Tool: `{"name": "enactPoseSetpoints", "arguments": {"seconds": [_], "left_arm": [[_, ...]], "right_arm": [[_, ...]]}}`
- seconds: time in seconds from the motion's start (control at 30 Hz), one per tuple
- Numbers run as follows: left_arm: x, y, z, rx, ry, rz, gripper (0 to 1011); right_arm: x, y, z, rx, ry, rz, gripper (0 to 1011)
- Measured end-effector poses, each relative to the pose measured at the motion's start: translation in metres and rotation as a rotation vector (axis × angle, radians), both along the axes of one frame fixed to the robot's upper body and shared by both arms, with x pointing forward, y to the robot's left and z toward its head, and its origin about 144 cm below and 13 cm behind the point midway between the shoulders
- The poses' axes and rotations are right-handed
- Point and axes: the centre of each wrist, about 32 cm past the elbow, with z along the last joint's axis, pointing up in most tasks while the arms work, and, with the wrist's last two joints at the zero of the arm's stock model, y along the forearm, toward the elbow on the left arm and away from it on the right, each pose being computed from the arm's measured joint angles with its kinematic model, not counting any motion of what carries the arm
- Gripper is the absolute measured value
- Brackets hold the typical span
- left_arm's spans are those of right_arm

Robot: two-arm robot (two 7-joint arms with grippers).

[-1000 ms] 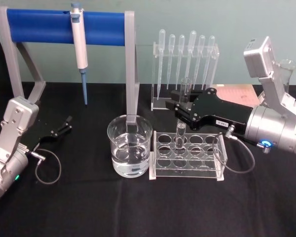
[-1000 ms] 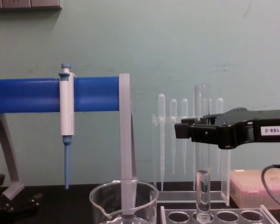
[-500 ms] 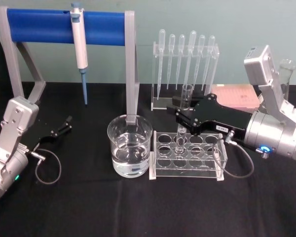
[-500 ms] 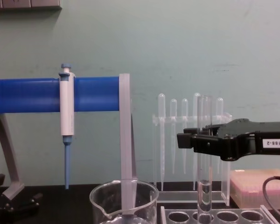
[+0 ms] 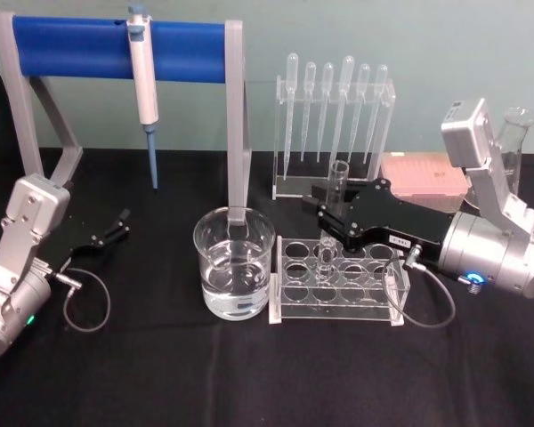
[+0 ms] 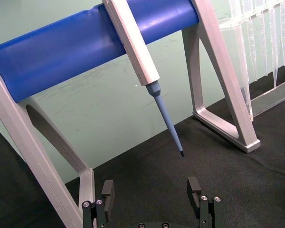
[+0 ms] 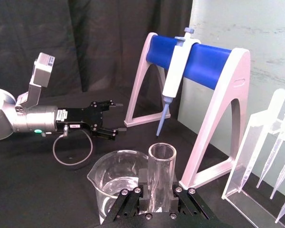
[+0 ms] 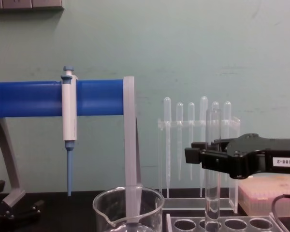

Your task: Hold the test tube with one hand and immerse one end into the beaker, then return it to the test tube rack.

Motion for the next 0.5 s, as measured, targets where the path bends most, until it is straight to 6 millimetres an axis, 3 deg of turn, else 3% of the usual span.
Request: {"name": "enactPoseSetpoints", "arguments": {"seconds": [0.5], "left_arm": [[0.0, 0.0, 0.0, 0.0, 0.0, 0.0, 1000]], "right_arm": [[0.003, -0.001, -0.017, -0.005, 0.016, 0.0, 225]]}}
